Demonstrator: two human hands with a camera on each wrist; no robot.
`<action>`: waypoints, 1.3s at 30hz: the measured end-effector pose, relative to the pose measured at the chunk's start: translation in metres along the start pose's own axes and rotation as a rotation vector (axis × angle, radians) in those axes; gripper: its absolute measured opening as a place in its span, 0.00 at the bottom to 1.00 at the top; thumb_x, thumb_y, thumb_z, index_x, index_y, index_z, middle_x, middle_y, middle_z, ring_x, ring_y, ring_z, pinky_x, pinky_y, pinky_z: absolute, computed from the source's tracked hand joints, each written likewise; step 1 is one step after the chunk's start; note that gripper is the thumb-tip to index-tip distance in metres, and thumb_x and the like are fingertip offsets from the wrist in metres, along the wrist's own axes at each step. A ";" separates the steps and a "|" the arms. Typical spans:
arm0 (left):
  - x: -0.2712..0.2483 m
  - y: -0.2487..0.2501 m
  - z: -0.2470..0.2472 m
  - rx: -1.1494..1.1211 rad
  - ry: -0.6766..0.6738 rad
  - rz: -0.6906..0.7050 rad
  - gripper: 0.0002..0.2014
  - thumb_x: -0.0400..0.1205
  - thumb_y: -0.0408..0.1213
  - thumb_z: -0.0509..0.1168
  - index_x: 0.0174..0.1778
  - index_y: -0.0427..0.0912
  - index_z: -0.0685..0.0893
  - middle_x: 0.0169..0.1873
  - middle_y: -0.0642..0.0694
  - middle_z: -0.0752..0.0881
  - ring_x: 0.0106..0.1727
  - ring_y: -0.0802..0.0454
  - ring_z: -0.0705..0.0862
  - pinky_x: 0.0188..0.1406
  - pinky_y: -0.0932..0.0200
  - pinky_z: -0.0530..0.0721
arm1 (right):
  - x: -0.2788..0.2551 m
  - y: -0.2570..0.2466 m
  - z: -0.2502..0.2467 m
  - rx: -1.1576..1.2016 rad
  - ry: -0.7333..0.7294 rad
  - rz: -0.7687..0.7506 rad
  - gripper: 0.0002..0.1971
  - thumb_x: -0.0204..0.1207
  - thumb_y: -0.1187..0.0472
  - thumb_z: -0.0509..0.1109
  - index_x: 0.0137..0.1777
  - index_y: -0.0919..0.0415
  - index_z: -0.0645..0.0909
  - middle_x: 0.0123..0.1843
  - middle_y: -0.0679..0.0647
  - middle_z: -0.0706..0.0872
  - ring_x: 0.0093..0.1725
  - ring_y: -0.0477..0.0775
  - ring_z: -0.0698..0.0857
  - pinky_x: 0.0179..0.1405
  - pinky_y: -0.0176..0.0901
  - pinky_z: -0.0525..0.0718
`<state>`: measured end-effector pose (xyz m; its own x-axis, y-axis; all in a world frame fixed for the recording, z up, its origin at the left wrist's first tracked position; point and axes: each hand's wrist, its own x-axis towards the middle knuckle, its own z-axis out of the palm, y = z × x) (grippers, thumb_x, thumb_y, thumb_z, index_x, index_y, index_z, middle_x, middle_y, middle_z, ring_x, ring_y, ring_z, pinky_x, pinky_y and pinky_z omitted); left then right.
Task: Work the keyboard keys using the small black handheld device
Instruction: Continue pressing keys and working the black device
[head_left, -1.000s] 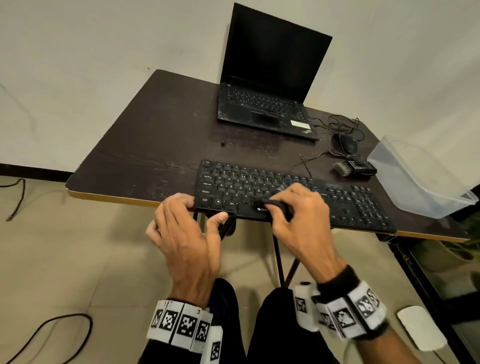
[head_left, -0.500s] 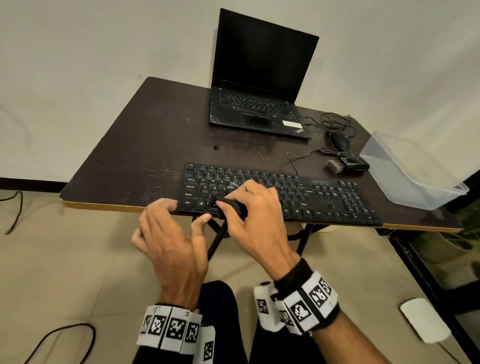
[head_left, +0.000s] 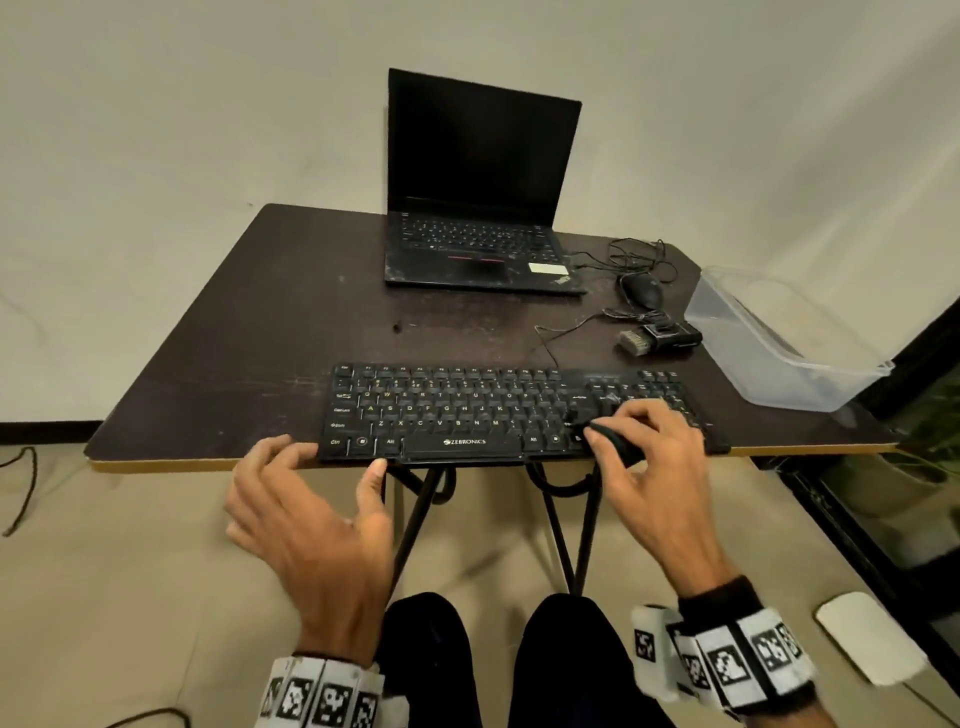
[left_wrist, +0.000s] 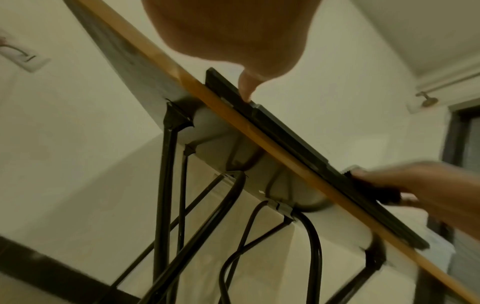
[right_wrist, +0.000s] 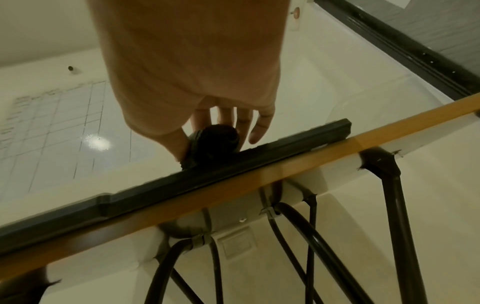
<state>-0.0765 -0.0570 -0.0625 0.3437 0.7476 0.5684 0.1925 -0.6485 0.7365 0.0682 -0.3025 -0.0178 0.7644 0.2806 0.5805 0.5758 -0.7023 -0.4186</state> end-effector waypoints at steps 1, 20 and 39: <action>-0.004 0.006 0.001 0.017 0.016 0.083 0.23 0.79 0.45 0.76 0.63 0.34 0.81 0.67 0.35 0.80 0.70 0.30 0.77 0.66 0.33 0.71 | -0.002 -0.004 0.002 0.017 -0.018 -0.010 0.10 0.85 0.48 0.76 0.56 0.51 0.95 0.56 0.45 0.84 0.58 0.49 0.83 0.61 0.55 0.73; -0.013 0.042 0.049 -0.059 -0.241 0.560 0.17 0.82 0.50 0.78 0.35 0.44 0.82 0.32 0.53 0.77 0.36 0.47 0.73 0.41 0.50 0.67 | 0.010 0.000 0.000 0.141 -0.062 -0.041 0.08 0.72 0.47 0.83 0.41 0.48 0.90 0.46 0.39 0.85 0.50 0.41 0.80 0.57 0.51 0.75; -0.010 0.029 0.053 -0.085 -0.244 0.532 0.17 0.79 0.50 0.78 0.36 0.44 0.81 0.34 0.55 0.74 0.37 0.49 0.69 0.42 0.53 0.63 | 0.001 -0.026 0.034 0.229 0.035 -0.062 0.07 0.75 0.50 0.81 0.42 0.48 0.86 0.45 0.36 0.85 0.47 0.39 0.82 0.57 0.47 0.73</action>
<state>-0.0260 -0.0910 -0.0661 0.5761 0.2611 0.7745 -0.1353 -0.9040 0.4055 0.0641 -0.2619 -0.0296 0.7173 0.2930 0.6321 0.6750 -0.5168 -0.5265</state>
